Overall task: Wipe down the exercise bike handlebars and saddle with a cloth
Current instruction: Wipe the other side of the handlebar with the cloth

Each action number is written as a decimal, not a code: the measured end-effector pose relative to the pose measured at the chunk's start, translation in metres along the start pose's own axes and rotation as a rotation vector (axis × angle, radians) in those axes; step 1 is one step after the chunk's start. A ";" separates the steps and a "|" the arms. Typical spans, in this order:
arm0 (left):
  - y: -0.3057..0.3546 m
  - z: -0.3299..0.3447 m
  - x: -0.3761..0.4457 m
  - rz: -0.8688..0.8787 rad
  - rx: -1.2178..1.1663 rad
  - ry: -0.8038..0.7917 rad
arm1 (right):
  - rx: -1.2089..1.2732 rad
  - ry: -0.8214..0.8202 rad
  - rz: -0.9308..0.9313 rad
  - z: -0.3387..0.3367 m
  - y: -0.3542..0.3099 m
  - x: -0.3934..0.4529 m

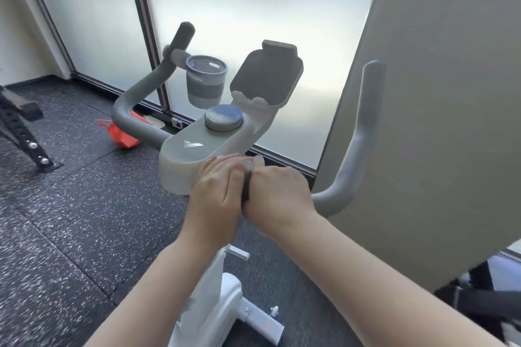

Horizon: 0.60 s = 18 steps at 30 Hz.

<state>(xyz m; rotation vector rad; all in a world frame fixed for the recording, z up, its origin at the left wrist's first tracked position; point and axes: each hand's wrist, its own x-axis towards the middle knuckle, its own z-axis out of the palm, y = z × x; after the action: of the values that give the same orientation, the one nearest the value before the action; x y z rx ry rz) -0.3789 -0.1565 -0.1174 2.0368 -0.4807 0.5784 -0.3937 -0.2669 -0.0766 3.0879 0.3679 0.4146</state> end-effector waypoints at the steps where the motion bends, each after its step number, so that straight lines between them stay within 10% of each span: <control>1: 0.001 0.001 0.000 0.002 0.004 0.011 | 0.002 0.077 0.003 0.001 0.005 -0.005; 10: 0.001 0.004 -0.002 0.014 0.198 -0.051 | 0.276 -0.251 -0.353 -0.045 0.100 -0.044; 18: -0.005 -0.001 0.002 0.022 0.153 -0.095 | -0.287 -0.340 -0.250 -0.036 0.023 -0.009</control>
<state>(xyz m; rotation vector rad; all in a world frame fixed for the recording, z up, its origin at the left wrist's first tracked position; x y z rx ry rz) -0.3749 -0.1537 -0.1193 2.2151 -0.5291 0.5472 -0.4062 -0.2925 -0.0433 2.7154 0.6108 -0.0599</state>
